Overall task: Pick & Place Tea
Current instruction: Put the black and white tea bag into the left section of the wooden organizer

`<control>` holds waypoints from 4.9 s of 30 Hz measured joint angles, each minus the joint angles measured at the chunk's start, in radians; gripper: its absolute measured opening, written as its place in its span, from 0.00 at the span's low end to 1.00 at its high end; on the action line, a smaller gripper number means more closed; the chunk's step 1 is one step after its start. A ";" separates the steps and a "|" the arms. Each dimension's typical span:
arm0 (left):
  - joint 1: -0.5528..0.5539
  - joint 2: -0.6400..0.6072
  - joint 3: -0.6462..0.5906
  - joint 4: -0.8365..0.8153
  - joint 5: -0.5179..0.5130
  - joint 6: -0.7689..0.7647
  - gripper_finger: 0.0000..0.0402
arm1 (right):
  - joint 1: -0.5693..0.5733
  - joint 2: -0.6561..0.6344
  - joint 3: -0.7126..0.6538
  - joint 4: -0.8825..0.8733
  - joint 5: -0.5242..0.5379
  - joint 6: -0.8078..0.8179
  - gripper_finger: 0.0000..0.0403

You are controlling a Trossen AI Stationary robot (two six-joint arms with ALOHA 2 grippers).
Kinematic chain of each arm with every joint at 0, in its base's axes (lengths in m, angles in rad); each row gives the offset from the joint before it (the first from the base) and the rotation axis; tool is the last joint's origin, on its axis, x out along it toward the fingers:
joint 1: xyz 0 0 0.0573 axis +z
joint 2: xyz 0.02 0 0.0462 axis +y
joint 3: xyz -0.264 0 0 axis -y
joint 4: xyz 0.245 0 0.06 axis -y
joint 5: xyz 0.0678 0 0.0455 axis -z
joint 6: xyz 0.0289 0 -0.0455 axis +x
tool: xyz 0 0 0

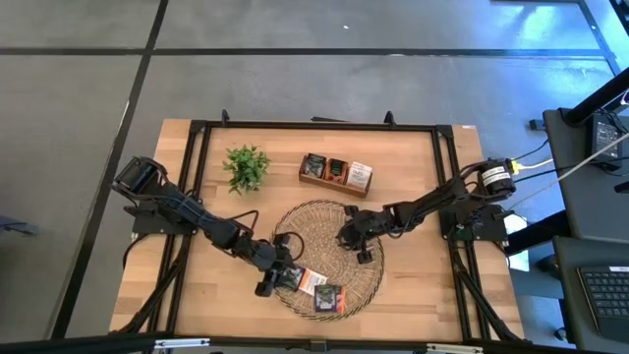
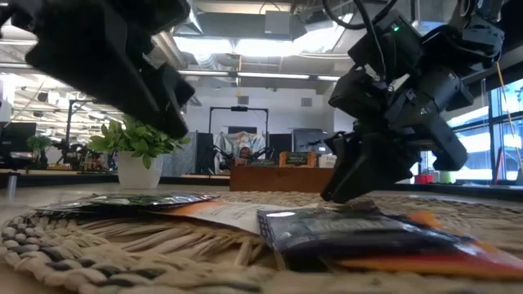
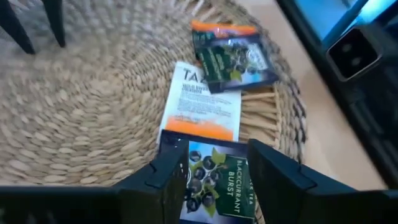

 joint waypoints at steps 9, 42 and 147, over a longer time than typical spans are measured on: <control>0.000 0.091 0.000 -0.011 -0.007 0.012 0.36 | -0.003 0.007 0.000 0.016 0.011 0.003 0.30; 0.021 0.127 -0.001 -0.121 -0.557 -0.785 0.14 | -0.004 0.007 -0.001 0.009 0.013 0.005 0.30; 0.215 0.059 0.309 -0.775 -0.245 -0.603 0.28 | -0.015 -0.010 -0.001 0.174 0.026 0.386 0.30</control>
